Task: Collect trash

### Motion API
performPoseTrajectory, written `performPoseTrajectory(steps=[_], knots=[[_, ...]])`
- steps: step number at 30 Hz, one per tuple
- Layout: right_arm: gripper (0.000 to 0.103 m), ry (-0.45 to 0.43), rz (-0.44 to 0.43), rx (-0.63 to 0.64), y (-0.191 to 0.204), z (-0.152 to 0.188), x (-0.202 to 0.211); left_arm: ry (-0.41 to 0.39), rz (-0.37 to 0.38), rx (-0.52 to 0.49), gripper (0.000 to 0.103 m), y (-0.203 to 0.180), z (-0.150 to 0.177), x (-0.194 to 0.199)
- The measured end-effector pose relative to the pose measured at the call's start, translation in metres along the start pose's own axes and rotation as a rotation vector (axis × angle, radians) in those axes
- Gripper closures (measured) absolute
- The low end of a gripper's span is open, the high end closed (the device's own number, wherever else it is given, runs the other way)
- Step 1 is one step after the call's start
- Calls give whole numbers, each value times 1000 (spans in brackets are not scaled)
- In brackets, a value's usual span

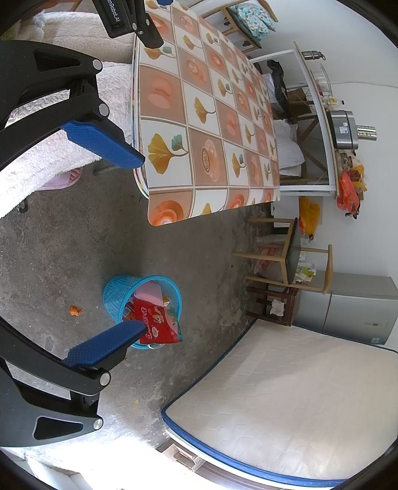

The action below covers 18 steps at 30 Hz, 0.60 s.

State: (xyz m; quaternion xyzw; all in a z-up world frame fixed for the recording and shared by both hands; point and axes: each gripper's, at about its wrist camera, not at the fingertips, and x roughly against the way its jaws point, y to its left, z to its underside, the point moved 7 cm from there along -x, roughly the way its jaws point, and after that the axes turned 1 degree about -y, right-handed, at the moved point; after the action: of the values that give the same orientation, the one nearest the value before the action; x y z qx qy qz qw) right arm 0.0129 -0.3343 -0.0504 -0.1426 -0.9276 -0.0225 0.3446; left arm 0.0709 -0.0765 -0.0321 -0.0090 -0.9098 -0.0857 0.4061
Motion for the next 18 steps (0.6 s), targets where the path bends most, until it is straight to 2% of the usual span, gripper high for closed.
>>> performPoseTrajectory(steps=[18], knots=[[7, -1, 0, 0, 1, 1, 1, -1, -1, 1, 9, 0, 0, 0]])
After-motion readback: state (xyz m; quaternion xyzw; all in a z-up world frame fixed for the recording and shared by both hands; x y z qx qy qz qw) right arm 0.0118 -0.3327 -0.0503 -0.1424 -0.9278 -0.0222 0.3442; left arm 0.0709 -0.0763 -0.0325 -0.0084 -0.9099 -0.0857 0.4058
